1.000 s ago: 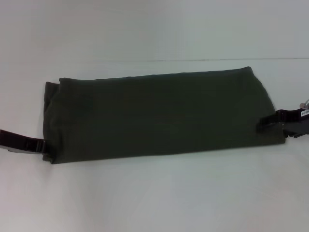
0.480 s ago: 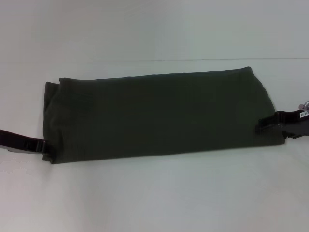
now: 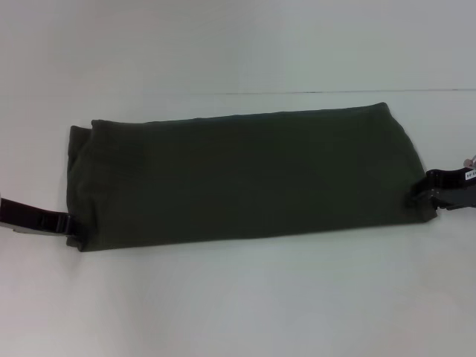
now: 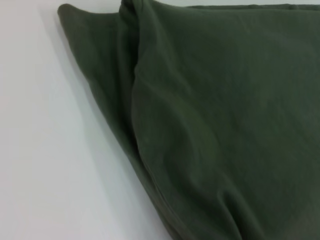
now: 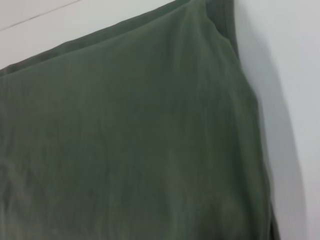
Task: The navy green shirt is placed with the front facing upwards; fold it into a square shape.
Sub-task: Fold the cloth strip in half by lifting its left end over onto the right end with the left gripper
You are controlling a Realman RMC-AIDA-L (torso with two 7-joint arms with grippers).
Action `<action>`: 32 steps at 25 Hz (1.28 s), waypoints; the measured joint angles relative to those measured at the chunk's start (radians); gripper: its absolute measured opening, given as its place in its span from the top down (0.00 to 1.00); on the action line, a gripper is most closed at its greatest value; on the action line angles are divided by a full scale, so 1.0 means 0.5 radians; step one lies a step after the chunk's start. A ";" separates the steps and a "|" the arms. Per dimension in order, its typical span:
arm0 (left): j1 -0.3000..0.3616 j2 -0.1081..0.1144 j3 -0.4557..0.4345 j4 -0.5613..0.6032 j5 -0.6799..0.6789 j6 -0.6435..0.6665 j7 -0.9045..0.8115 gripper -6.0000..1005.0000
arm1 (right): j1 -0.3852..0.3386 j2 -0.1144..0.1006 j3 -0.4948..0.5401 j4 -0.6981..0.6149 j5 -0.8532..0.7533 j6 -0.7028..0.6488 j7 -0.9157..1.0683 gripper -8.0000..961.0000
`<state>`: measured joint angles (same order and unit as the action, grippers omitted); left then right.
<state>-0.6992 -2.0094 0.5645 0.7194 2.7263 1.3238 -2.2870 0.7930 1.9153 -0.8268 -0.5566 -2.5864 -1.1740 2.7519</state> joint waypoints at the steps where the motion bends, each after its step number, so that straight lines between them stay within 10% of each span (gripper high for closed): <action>1: 0.000 0.000 0.000 0.000 0.000 0.000 0.000 0.96 | 0.000 -0.001 0.000 0.002 0.000 0.001 0.000 0.47; 17: -0.004 0.000 -0.002 0.001 -0.001 0.000 0.000 0.96 | -0.009 -0.005 -0.081 -0.015 -0.003 0.009 -0.001 0.86; 32: -0.005 0.000 0.000 0.004 -0.001 0.005 0.002 0.96 | -0.003 0.002 -0.083 -0.039 -0.096 -0.037 -0.055 0.96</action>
<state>-0.7015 -2.0094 0.5646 0.7216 2.7258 1.3264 -2.2858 0.7917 1.9165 -0.8685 -0.5761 -2.6342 -1.1926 2.7246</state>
